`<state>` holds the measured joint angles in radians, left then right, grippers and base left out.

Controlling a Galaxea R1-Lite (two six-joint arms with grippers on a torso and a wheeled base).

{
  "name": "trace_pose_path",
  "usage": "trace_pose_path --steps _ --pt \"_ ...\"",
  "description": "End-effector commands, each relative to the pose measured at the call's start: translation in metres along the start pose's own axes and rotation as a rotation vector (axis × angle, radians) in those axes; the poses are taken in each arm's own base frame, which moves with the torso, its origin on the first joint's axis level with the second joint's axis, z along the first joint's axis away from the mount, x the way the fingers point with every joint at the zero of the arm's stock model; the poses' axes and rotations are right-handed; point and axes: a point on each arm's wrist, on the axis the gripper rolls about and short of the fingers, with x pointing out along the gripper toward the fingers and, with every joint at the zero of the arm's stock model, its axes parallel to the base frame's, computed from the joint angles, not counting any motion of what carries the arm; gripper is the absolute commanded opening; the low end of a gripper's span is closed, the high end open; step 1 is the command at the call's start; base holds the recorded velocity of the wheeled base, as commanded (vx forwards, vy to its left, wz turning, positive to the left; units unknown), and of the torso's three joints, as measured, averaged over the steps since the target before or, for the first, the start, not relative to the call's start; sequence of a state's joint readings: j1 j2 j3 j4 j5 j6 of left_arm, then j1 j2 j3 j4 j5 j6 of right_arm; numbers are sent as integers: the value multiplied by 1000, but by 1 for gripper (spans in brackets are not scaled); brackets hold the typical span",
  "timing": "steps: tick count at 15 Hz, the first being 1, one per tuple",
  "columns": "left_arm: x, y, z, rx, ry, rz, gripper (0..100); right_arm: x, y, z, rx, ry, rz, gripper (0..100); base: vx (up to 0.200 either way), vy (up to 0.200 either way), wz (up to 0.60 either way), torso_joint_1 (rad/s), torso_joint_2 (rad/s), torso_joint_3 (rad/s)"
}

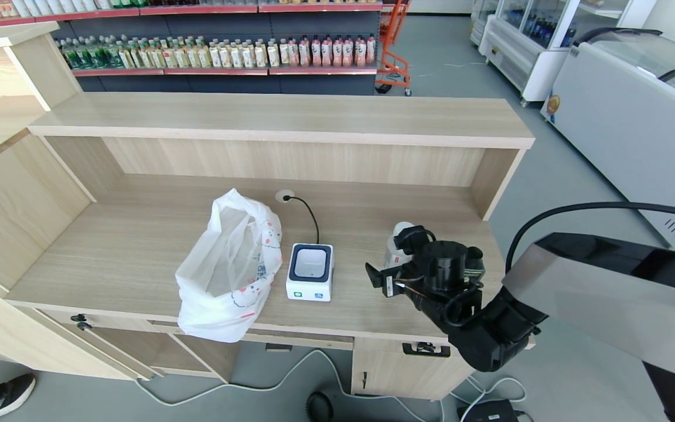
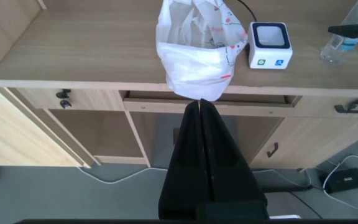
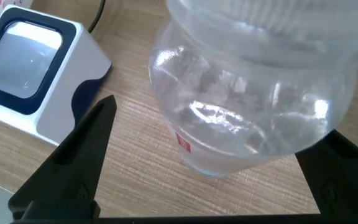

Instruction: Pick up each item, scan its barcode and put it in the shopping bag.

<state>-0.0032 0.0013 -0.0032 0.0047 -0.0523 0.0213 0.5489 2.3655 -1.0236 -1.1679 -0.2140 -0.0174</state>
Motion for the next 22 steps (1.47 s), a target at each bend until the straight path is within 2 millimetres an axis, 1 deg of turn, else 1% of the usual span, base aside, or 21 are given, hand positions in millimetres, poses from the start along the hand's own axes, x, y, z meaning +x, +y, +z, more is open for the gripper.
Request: trace_pose_path --steps 1,4,10,12,13,16,21,22 --pt "0 0 0 0 0 0 0 5 0 -2 -1 -5 -2 100 0 0 0 0 0 0" --pt "0 0 0 0 0 0 0 11 -1 -7 -29 3 1 100 0 0 0 0 0 0" --pt "0 0 0 0 0 0 0 26 2 -9 -30 -25 13 100 0 0 0 0 0 0" --pt "0 0 0 0 0 0 0 28 3 -9 -29 -31 18 100 0 0 0 0 0 0" --pt "0 0 0 -1 0 0 0 28 0 -5 -26 -41 14 0 0 0 0 0 0 0" --pt "0 0 0 0 2 0 0 27 -6 5 -18 -64 10 0 0 0 0 0 0 0" --pt "0 0 0 0 0 0 0 23 -11 13 -8 -81 6 0 0 0 0 0 0 0" --pt "0 0 0 0 0 0 0 21 -11 11 -9 -74 7 0 0 0 0 0 0 0"
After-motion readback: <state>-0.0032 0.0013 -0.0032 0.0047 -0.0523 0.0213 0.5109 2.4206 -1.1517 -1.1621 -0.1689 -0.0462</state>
